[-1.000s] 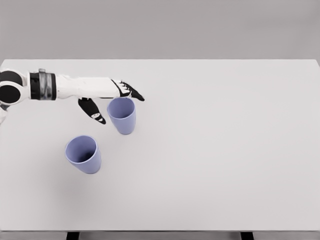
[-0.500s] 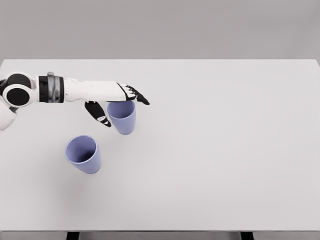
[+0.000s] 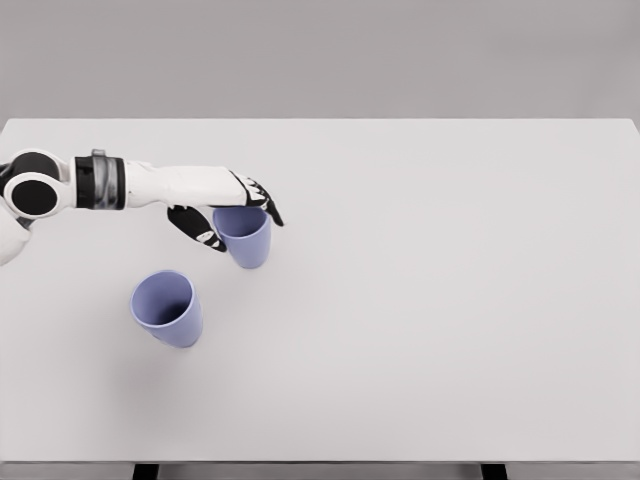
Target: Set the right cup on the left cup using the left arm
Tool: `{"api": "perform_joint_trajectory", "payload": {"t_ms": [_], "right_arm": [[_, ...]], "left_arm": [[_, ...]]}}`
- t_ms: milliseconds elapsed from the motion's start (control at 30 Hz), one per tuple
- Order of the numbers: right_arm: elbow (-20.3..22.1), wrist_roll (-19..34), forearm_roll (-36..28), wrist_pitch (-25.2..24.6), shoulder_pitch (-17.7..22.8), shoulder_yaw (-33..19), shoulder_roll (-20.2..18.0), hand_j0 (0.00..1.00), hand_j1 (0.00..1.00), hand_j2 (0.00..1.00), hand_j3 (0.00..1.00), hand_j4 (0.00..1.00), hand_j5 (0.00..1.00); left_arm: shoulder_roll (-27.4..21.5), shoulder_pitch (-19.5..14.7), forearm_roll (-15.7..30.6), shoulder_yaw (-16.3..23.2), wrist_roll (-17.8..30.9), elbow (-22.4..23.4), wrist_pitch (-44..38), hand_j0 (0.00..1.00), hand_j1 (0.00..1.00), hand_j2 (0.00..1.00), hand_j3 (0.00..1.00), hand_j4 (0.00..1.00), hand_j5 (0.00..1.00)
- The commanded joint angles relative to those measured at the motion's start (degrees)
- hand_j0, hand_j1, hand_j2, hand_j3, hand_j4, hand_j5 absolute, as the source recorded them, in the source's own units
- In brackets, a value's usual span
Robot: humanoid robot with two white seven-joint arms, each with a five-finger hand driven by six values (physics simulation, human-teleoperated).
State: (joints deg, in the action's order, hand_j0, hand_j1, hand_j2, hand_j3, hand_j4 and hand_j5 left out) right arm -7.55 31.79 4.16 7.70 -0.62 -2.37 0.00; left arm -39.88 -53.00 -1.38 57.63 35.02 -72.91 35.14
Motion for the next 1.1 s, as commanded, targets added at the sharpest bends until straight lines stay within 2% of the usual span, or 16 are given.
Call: {"api": "perform_joint_trajectory", "payload": {"t_ms": [0,133,200,267,333,600,733,900,1067], "right_arm": [[-0.01,0.02,0.06,0.03,0.00,0.00,0.00,1.00,1.00,1.00,1.00,1.00,1.00],[-0.01,0.02,0.06,0.03,-0.09,0.00,0.00,1.00,1.00,1.00,1.00,1.00,1.00],[-0.01,0.02,0.06,0.03,0.00,0.00,0.00,1.00,1.00,1.00,1.00,1.00,1.00],[-0.01,0.02,0.06,0.03,-0.09,0.08,0.00,1.00,1.00,1.00,1.00,1.00,1.00],[-0.01,0.02,0.06,0.03,0.00,0.00,0.00,1.00,1.00,1.00,1.00,1.00,1.00],[-0.01,0.02,0.06,0.12,-0.09,0.00,0.00,1.00,1.00,1.00,1.00,1.00,1.00],[-0.01,0.02,0.06,0.03,-0.09,0.00,0.00,1.00,1.00,1.00,1.00,1.00,1.00],[-0.01,0.02,0.06,0.03,-0.09,0.00,0.00,1.00,1.00,1.00,1.00,1.00,1.00],[-0.01,0.02,0.06,0.03,-0.09,0.00,0.00,1.00,1.00,1.00,1.00,1.00,1.00]], "left_arm": [[-0.38,0.00,0.59,-0.07,-0.02,-0.03,-0.14,0.67,0.67,0.67,0.67,0.67,0.67],[-0.47,0.09,1.03,-1.38,-0.02,-0.74,-0.14,0.64,0.64,0.64,0.64,0.64,0.64],[-0.99,0.00,3.57,-1.38,-0.02,-2.49,-0.14,0.60,0.60,0.60,0.60,0.60,0.60],[-3.98,-0.09,5.60,-1.38,-0.02,-4.78,-0.14,0.56,0.56,0.56,0.56,0.56,0.56],[-4.86,-0.26,6.21,-1.38,-0.02,-6.10,-0.14,0.56,0.56,0.56,0.56,0.56,0.56],[-15.49,-1.05,13.42,-3.14,-0.02,-16.47,-0.14,0.56,0.56,0.56,0.56,0.56,0.56],[-19.97,-2.90,16.76,-3.14,-0.02,-20.33,-0.14,0.56,0.56,0.56,0.56,0.56,0.56],[-25.69,-4.66,20.10,-2.97,-0.02,-24.47,-0.14,0.56,0.56,0.56,0.56,0.56,0.56],[-29.47,-5.01,20.98,-2.97,-0.02,-26.58,-0.14,0.56,0.56,0.56,0.56,0.56,0.56]]}}
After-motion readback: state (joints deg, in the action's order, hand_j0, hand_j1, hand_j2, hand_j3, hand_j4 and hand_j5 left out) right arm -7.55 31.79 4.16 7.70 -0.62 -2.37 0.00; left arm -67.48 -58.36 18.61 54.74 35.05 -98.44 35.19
